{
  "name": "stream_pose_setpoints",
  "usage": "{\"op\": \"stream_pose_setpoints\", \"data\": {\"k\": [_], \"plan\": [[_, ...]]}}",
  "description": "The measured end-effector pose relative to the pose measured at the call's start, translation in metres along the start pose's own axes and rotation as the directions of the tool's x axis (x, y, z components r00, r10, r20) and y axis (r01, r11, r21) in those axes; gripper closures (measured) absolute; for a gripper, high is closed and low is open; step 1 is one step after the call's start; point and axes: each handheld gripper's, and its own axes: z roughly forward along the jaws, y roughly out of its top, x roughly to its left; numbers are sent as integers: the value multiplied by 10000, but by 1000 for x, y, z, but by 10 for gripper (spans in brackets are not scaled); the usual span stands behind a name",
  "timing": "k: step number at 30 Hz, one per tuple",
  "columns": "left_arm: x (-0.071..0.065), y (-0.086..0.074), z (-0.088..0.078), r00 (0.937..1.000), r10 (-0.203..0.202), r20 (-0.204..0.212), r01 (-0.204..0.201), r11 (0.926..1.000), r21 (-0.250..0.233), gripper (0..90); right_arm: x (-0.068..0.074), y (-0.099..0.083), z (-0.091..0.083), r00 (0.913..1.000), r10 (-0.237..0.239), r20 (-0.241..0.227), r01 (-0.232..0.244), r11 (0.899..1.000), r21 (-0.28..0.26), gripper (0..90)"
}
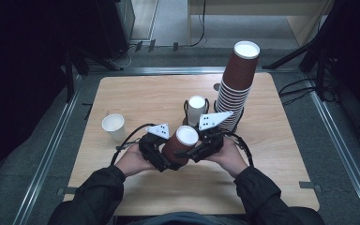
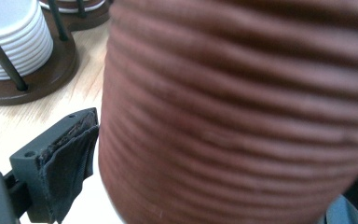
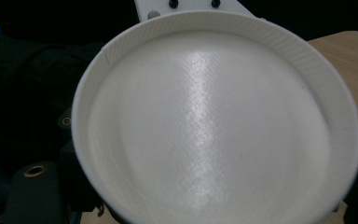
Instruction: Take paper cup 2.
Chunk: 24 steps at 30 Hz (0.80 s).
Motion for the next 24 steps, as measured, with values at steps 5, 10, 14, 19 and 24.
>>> {"op": "stream_pose_setpoints", "data": {"k": [5, 10, 14, 19, 24], "plan": [[-1, 0, -1, 9999, 134, -8, -134, 9999, -53, 41, 0, -3, 3, 9996, 265, -68, -266, 9995, -160, 191], [-2, 0, -2, 9998, 209, -40, -209, 9998, 53, 71, 0, -3, 4, 9996, 277, -71, -278, 9995, -135, 194], [-2, 0, -3, 9993, 337, 169, -339, 9993, 152, 111, 0, -3, 4, 9995, 293, -104, -293, 9996, 57, 203], [-1, -1, -5, 9991, 339, 255, -345, 9991, 249, 124, 1, -3, 3, 9993, 350, -143, -346, 9990, 268, 189], [3, -3, -14, 9997, 142, 192, -147, 9996, 246, 123, 2, -1, -4, 9996, 102, 266, -121, 9973, 728, 148]]}}
